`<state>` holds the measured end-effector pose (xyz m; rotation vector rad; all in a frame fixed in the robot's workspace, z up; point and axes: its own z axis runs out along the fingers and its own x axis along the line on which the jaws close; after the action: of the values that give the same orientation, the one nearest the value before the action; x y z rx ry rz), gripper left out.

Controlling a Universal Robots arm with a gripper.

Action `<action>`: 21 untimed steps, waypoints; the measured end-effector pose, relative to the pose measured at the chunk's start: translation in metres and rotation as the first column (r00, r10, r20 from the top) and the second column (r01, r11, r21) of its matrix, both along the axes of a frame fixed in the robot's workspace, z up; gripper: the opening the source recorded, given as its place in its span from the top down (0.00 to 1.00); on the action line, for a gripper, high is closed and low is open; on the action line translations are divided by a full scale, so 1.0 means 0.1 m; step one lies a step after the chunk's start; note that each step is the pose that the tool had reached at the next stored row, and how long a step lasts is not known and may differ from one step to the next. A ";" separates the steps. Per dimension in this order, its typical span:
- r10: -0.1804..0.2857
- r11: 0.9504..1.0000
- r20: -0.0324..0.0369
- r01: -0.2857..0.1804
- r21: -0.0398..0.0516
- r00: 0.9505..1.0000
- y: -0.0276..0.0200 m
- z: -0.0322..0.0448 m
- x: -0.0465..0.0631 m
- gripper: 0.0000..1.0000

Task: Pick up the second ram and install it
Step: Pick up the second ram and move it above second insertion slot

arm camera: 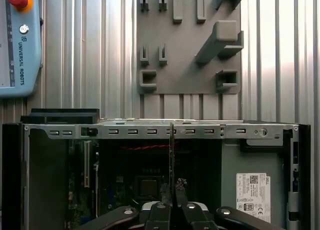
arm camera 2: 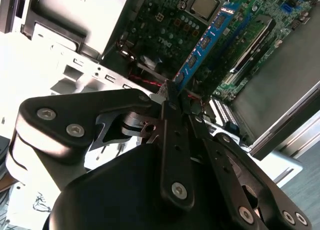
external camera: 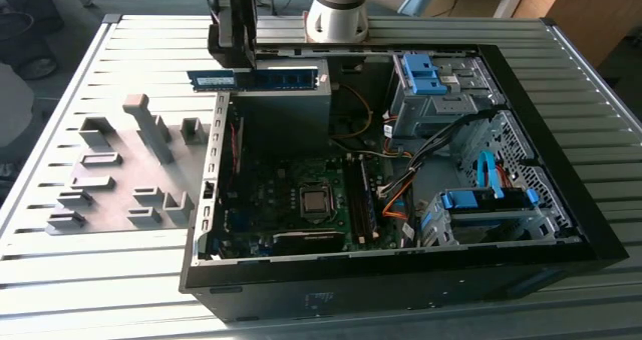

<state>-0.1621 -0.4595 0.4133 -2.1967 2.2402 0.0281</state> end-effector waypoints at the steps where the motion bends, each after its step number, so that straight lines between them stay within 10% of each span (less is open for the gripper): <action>1: 0.000 1.000 0.000 0.000 0.000 1.000 0.000 0.000 0.01 0.86; 21: -0.005 1.000 0.000 0.005 0.000 1.000 0.000 -0.008 0.37 0.86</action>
<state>-0.1248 -0.4595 0.4125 -2.1915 2.2452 0.0281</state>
